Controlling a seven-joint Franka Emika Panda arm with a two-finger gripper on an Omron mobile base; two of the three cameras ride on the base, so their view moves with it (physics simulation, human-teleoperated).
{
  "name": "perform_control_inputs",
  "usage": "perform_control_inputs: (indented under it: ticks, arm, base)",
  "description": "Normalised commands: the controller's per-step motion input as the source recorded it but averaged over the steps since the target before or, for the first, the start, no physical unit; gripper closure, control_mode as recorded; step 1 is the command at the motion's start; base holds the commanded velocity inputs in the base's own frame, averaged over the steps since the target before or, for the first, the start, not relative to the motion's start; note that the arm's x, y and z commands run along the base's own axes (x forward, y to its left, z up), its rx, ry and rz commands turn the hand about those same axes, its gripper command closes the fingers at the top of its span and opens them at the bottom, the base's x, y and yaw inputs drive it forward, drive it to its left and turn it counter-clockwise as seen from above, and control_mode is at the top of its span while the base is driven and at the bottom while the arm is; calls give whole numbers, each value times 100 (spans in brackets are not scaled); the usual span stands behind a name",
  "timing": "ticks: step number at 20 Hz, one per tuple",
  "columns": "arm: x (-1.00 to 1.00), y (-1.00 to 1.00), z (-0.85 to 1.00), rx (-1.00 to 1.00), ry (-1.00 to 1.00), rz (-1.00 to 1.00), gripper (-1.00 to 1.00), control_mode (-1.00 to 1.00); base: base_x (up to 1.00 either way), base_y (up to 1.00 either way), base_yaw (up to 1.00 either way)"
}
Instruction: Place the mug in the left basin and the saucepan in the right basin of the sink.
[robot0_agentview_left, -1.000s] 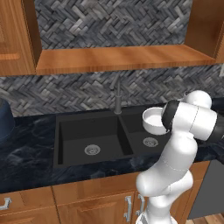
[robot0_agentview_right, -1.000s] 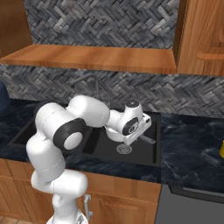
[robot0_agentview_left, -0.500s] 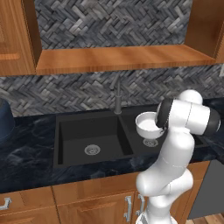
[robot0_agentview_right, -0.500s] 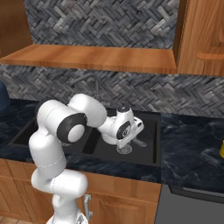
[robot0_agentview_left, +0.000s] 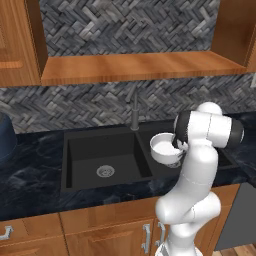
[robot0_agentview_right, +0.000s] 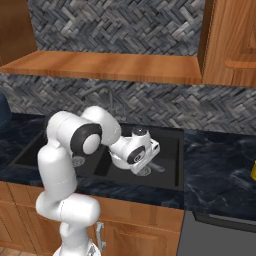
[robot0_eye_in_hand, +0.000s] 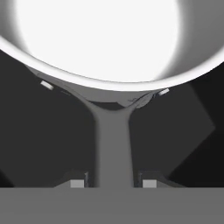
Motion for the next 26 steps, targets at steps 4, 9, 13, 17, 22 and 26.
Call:
perform_control_inputs:
  ticks: [4, 9, 13, 17, 22, 26]
  arm:
    - [20, -4, -31, 1, 0, 11, 100, -100]
    - [32, -9, -30, 0, 2, 5, 100, -100]
    - [38, -1, -28, 0, 8, 2, 100, -100]
    - [40, -1, -21, 0, 5, 2, 100, -100]
    - [35, -9, -21, 0, 3, 3, 100, -100]
    - [35, -9, -20, 0, 0, 9, 100, -100]
  base:
    - [0, 0, 0]
    - [0, 0, 0]
    - [0, 0, 0]
    - [0, 0, 0]
    - [0, 0, 0]
    - [0, 0, 0]
